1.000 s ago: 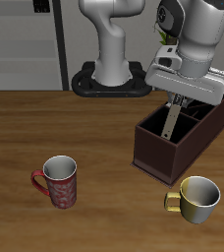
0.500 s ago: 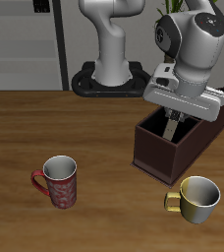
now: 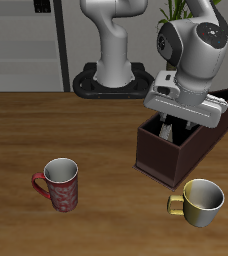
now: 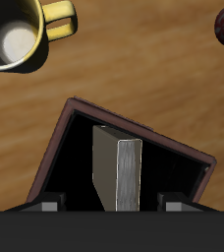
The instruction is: Place the black book into the left desk caddy's front compartment and place the yellow book into the left desk caddy's right compartment and place the red mug into the left desk caddy's left compartment
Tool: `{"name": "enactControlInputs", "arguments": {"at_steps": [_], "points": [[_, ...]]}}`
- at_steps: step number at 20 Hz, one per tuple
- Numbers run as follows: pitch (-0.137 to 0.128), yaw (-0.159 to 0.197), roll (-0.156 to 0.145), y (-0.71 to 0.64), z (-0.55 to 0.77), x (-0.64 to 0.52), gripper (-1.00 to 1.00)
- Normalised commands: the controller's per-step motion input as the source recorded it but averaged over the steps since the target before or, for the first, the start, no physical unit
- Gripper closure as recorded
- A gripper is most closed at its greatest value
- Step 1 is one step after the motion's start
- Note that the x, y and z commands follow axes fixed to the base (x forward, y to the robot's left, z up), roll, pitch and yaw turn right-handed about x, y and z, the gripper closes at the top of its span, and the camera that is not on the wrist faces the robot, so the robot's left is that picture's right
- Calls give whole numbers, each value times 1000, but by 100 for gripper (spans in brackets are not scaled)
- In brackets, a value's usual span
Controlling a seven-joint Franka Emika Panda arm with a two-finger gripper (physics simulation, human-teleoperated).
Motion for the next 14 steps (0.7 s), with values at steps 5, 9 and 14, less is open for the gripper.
{"name": "enactControlInputs", "arguments": {"at_steps": [5,9,14], "points": [[-42,36,-4,-78,131,-152,-100],[-54,32,-19,-191,253,-127,-100],[-61,47,-11,-316,361,-139,-100]]}}
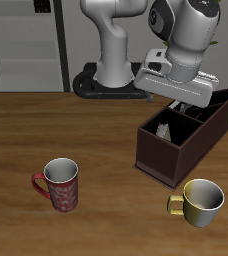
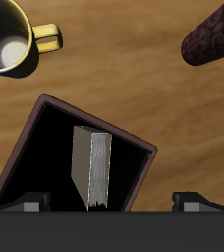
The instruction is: Place the black book into the left desk caddy's front compartment and place the yellow book into the left desk caddy's right compartment and place the red mug into the left desk caddy's left compartment
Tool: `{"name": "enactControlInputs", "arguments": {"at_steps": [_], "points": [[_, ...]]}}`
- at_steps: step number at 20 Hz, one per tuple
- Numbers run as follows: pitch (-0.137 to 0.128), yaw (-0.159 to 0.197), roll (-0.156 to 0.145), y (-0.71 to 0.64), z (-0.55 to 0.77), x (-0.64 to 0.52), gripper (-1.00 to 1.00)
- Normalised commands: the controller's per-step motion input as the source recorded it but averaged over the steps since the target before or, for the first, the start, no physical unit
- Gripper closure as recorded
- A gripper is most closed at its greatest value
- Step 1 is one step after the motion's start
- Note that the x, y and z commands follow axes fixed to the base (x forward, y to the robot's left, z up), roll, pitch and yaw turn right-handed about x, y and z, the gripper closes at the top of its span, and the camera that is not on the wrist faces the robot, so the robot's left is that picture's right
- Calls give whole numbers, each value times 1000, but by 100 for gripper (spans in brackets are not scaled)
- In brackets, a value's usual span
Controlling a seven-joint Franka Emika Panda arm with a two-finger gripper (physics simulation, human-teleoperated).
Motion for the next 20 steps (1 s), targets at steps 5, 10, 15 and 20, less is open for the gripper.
{"name": "enactControlInputs", "arguments": {"at_steps": [5,10,15,20], "points": [[-35,75,-66,-772,387,-129,-100],[-8,67,-55,-784,215,19,-100],[11,101,18,-715,99,69,-100],[7,66,136,-553,111,101,-100]]}}
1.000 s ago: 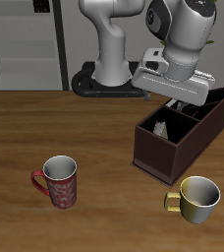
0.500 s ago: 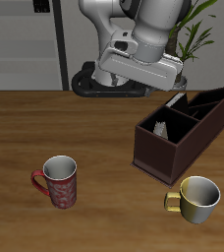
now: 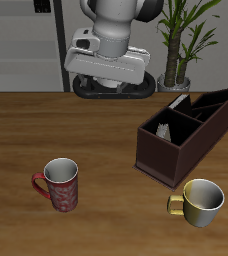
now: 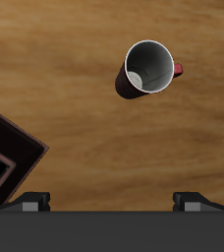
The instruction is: Place the black book into the left desk caddy's front compartment and place the yellow book into the left desk caddy's right compartment and place the red mug into the left desk caddy's left compartment
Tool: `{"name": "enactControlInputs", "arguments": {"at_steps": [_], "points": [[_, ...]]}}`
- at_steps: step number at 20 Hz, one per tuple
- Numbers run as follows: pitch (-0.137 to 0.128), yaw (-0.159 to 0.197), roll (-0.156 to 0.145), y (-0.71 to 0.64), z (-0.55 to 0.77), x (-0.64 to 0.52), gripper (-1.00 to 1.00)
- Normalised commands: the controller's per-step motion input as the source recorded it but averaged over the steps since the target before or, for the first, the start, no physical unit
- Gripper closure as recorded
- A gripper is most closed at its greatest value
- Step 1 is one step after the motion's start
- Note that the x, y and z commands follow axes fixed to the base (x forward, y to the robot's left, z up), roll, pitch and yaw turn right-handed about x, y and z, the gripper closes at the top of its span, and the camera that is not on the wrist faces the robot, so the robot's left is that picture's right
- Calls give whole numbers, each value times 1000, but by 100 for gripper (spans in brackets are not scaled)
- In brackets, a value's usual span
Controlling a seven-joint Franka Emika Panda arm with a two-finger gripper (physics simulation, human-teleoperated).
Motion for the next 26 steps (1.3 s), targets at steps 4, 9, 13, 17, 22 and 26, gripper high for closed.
{"name": "enactControlInputs", "arguments": {"at_steps": [4,9,13,17,22,26], "points": [[-7,41,31,-215,14,90,-100],[-11,38,126,-132,31,167,-100],[-49,3,-53,-188,111,393,-100],[-4,-9,-33,-64,-43,402,-100],[27,17,-8,-62,-178,442,-100],[29,33,40,6,-205,291,-100]]}}
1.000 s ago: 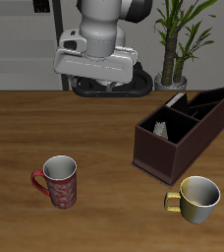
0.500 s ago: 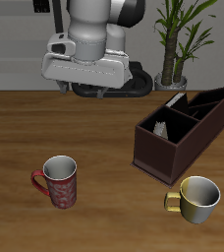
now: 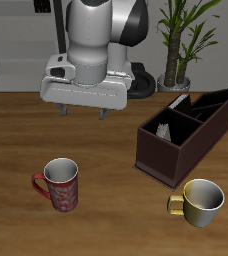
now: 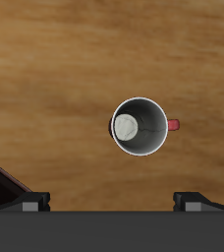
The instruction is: Place the black book into the left desk caddy's front compartment and place the yellow book into the left desk caddy's right compartment and place the red mug into the left desk caddy's left compartment
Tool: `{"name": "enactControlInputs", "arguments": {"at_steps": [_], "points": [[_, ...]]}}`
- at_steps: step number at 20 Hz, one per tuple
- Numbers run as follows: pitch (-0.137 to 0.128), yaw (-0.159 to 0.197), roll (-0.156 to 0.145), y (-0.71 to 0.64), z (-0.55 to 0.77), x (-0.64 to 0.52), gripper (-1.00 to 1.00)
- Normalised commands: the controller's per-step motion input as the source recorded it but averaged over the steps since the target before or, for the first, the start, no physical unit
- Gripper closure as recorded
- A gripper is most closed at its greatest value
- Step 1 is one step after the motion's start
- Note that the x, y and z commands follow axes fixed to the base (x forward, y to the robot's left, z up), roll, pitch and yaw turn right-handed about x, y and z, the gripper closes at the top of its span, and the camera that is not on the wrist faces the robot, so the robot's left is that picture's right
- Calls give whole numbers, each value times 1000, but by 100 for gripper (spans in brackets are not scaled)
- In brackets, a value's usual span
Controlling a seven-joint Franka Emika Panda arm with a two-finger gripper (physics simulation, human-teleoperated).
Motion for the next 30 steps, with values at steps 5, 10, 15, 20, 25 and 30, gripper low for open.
{"name": "enactControlInputs", "arguments": {"at_steps": [5,10,15,20,25,30], "points": [[24,58,43,-22,-299,254,-100],[29,67,58,-143,-361,111,-100],[2,6,-28,-148,-158,59,-100],[16,-11,-18,-36,-201,82,-100],[37,-20,-5,50,-338,189,-100],[21,17,10,108,-226,114,-100]]}}
